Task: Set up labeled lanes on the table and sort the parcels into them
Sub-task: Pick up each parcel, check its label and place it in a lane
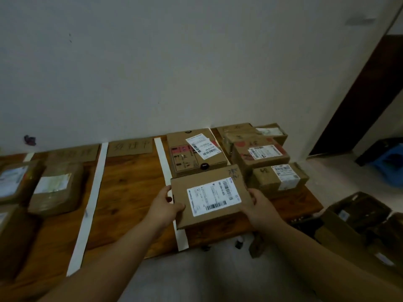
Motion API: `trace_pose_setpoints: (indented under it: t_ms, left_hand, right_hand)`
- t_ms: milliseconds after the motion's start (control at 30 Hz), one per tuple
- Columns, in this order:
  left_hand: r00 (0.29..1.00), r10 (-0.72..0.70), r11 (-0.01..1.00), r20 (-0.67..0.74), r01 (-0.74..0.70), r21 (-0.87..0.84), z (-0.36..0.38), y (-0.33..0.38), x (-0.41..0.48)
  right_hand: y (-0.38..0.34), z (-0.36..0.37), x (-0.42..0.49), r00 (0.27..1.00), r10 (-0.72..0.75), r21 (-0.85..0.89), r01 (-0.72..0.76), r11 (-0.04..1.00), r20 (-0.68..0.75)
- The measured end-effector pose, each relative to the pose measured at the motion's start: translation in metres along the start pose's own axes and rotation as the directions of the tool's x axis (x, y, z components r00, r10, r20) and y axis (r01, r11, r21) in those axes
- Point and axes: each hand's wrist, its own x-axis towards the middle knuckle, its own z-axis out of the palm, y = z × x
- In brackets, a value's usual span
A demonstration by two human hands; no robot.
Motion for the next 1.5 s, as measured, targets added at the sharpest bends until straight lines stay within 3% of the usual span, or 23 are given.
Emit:
trace_pose_setpoints:
  t_ms: [100, 233, 400, 533, 700, 967, 1033, 1100, 1267, 1367, 1500]
  left_hand:
    - [0.999, 0.014, 0.993, 0.051, -0.020, 0.120, 0.009, -0.010, 0.000]
    - [0.999, 0.016, 0.976, 0.043, -0.025, 0.214, 0.025, -0.022, 0.009]
    - [1.000, -0.003, 0.929, 0.023, -0.006, 0.370, 0.052, -0.035, 0.020]
    - [0.998, 0.000, 0.831, 0.064, -0.036, 0.555, 0.069, -0.040, 0.029]
    - [0.998, 0.006, 0.742, 0.060, -0.045, 0.669, 0.084, -0.049, 0.041]
    - [0.998, 0.004, 0.458, 0.060, -0.055, 0.887, 0.083, -0.059, 0.049]
    - [0.999, -0.031, 0.462, 0.023, -0.006, 0.887, 0.076, -0.049, 0.050]
    - [0.999, -0.042, 0.527, -0.023, 0.042, 0.849, 0.063, -0.034, 0.052]
    - [0.988, -0.011, 0.630, -0.156, 0.128, 0.766, 0.023, 0.018, 0.049]
    - [0.970, 0.060, 0.697, -0.235, 0.128, 0.706, 0.001, 0.051, 0.041]
    - [0.960, 0.157, 0.702, -0.233, 0.058, 0.710, -0.041, 0.073, 0.033]
  right_hand:
    - [0.012, 0.007, 0.006, 0.998, 0.023, -0.187, -0.013, 0.982, 0.054]
    - [0.033, 0.013, 0.017, 0.998, -0.001, -0.138, 0.010, 0.990, 0.061]
    - [0.068, 0.016, 0.047, 0.980, -0.118, -0.239, 0.154, 0.959, 0.158]
    - [0.082, 0.015, 0.074, 0.963, -0.106, -0.296, 0.179, 0.938, 0.248]
    - [0.098, 0.020, 0.098, 0.922, -0.076, -0.333, 0.213, 0.918, 0.380]
    - [0.097, 0.026, 0.109, 0.882, -0.079, -0.440, 0.307, 0.844, 0.464]
    - [0.084, 0.021, 0.115, 0.881, -0.070, -0.460, 0.311, 0.831, 0.468]
    - [0.064, 0.015, 0.122, 0.885, -0.085, -0.477, 0.325, 0.817, 0.459]
    - [-0.004, -0.003, 0.130, 0.886, -0.233, -0.452, 0.412, 0.791, 0.400]
    - [-0.045, -0.005, 0.126, 0.883, -0.317, -0.443, 0.452, 0.774, 0.347]
    - [-0.088, 0.007, 0.117, 0.862, -0.383, -0.433, 0.500, 0.750, 0.332]
